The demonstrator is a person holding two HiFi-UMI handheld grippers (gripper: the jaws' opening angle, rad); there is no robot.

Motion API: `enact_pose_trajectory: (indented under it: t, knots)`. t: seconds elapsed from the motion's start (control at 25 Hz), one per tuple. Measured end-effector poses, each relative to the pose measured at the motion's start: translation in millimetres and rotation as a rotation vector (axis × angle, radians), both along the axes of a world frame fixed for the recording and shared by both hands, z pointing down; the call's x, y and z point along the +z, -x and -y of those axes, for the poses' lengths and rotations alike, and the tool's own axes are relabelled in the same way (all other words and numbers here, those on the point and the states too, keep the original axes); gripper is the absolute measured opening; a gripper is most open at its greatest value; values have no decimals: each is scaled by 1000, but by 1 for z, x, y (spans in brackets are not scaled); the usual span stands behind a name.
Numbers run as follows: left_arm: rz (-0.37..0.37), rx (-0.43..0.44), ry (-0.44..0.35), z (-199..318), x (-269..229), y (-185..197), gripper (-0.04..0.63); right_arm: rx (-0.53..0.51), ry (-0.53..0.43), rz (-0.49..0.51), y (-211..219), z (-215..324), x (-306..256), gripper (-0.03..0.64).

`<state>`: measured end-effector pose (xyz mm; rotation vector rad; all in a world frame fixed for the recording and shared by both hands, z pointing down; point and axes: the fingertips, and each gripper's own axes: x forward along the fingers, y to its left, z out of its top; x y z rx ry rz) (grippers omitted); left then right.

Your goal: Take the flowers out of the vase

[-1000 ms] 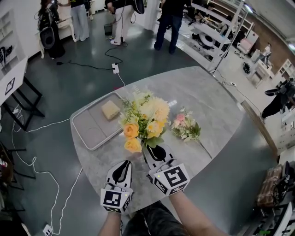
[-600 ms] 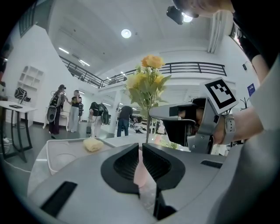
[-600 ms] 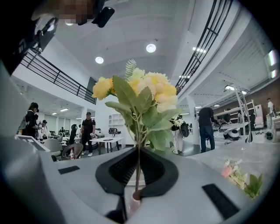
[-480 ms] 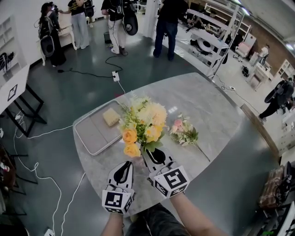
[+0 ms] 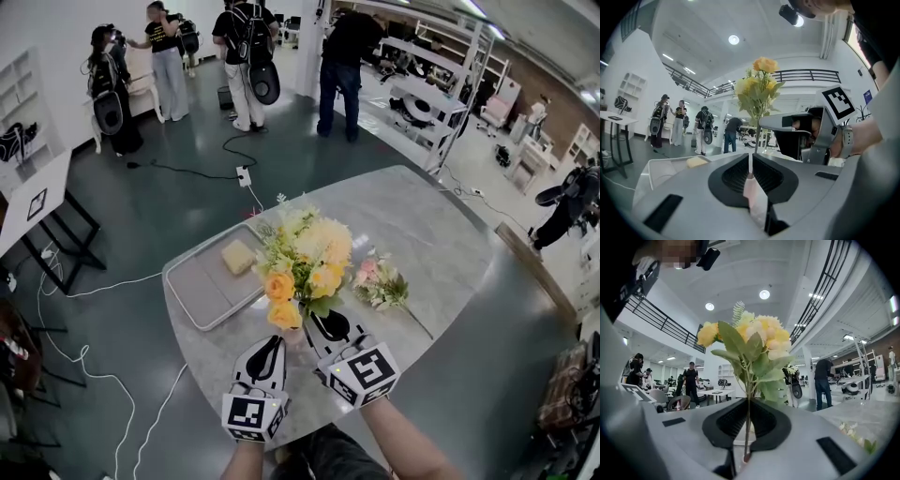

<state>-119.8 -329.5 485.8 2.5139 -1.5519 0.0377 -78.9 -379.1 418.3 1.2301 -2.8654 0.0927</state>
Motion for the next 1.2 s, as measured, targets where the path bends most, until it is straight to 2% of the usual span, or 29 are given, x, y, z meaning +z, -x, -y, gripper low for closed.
enact_pose_trajectory:
  t: [0.76, 1.2]
  knots:
    - [-3, 2, -34, -16, -24, -10, 25, 10, -25, 15, -17, -22, -22, 32]
    - [-16, 8, -42, -62, -24, -11, 25, 27, -19, 12, -22, -71, -15, 32]
